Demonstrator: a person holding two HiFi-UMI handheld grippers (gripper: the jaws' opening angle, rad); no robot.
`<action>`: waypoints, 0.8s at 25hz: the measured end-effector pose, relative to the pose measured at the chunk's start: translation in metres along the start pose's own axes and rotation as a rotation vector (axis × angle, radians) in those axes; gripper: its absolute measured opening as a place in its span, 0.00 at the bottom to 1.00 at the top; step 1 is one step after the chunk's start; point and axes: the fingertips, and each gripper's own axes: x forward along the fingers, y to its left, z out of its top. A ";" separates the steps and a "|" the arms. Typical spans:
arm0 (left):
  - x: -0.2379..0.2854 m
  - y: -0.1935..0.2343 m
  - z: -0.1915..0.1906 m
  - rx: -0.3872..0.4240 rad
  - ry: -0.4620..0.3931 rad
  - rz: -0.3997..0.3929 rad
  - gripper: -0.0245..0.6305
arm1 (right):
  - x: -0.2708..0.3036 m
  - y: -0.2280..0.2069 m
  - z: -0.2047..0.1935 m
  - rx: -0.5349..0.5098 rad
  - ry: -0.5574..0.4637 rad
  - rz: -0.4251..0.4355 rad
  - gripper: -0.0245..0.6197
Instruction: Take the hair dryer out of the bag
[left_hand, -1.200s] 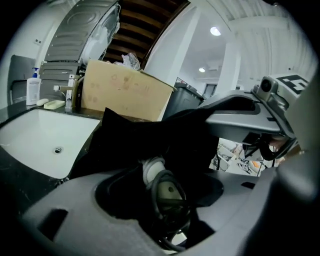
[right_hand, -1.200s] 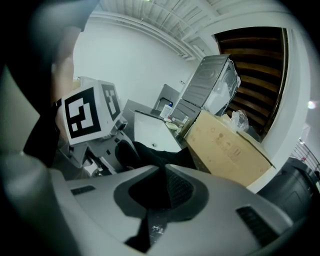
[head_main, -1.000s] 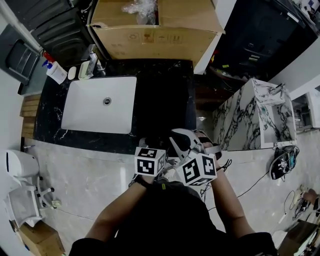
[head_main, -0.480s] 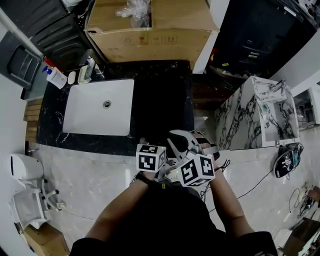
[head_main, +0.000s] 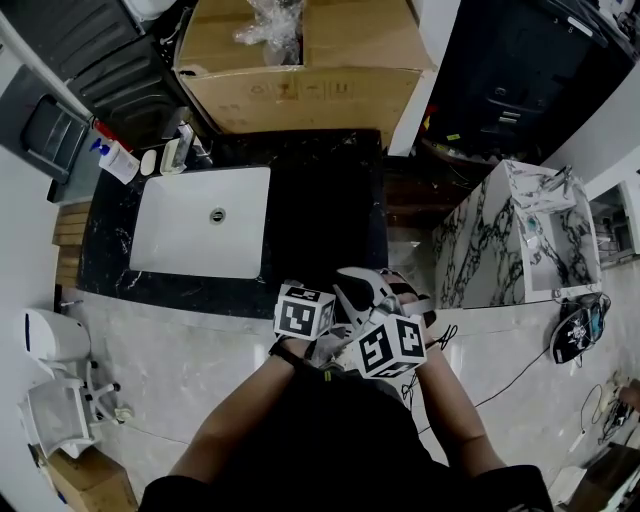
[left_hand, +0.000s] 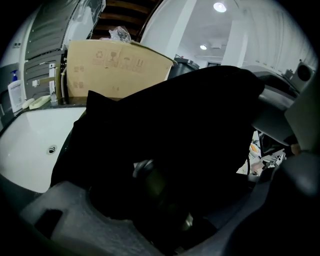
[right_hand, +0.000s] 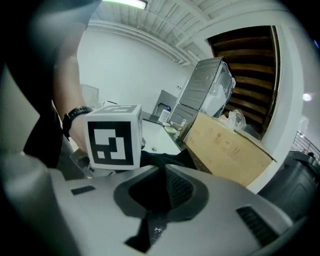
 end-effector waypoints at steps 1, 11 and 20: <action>0.001 -0.002 0.000 0.005 0.010 -0.010 0.49 | 0.001 0.000 0.000 0.000 -0.001 -0.001 0.09; 0.012 -0.002 0.008 0.105 0.038 -0.024 0.48 | 0.001 -0.007 -0.015 0.029 0.013 -0.027 0.09; 0.002 0.002 0.011 0.095 0.008 -0.044 0.42 | 0.002 -0.007 -0.015 0.015 0.038 -0.059 0.09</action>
